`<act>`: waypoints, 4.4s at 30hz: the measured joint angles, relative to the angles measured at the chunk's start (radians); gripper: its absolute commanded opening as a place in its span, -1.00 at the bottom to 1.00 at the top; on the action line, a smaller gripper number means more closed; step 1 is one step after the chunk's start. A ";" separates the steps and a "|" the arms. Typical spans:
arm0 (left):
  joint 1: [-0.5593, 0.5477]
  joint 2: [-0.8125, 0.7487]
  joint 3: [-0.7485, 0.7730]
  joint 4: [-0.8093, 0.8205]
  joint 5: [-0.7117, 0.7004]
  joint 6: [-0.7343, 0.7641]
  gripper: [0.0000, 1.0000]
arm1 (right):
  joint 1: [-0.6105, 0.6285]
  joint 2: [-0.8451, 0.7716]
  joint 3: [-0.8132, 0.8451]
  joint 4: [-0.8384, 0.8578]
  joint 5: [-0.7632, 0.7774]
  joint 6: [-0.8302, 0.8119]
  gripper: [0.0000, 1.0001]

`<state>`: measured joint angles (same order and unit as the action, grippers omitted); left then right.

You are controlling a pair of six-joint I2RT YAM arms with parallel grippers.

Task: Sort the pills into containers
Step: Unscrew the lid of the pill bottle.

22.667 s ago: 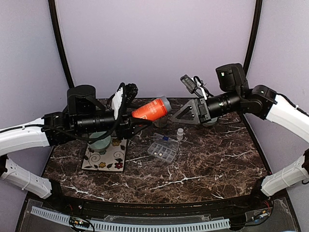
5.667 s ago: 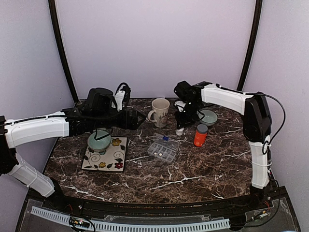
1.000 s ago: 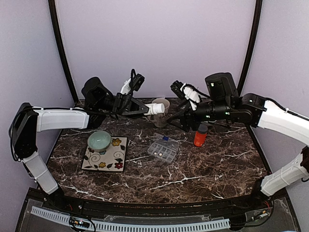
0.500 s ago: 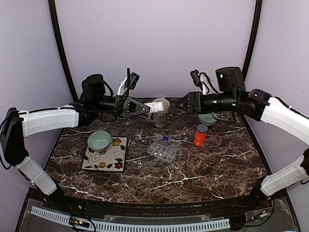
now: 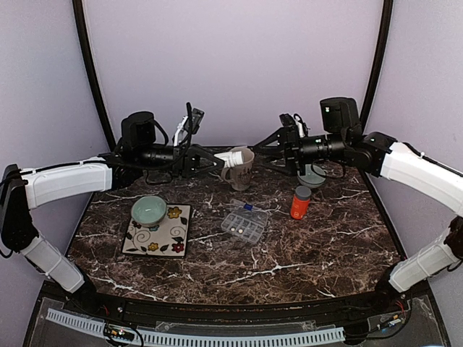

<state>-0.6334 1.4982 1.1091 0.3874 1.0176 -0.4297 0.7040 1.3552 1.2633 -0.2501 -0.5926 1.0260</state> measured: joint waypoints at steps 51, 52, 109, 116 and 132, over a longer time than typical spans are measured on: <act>0.001 0.011 0.005 -0.045 -0.011 0.072 -1.00 | 0.055 0.126 0.040 0.124 -0.144 0.137 -0.61; 0.001 0.011 0.005 -0.045 -0.011 0.072 -1.00 | 0.054 0.126 0.042 0.122 -0.144 0.135 -0.67; -0.004 0.072 0.021 0.045 0.141 -0.151 -1.00 | 0.121 0.041 0.048 -0.057 0.071 -0.982 -0.39; -0.003 0.073 0.021 0.050 0.157 -0.154 -1.00 | 0.120 0.041 0.049 -0.080 0.080 -0.984 0.01; -0.004 0.073 0.021 0.058 0.174 -0.138 -1.00 | 0.120 -0.003 0.047 -0.095 0.072 -0.940 0.07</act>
<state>-0.6373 1.5711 1.1297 0.4450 1.1919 -0.5682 0.8242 1.3521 1.3102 -0.3450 -0.5201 0.0860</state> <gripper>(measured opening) 0.340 0.533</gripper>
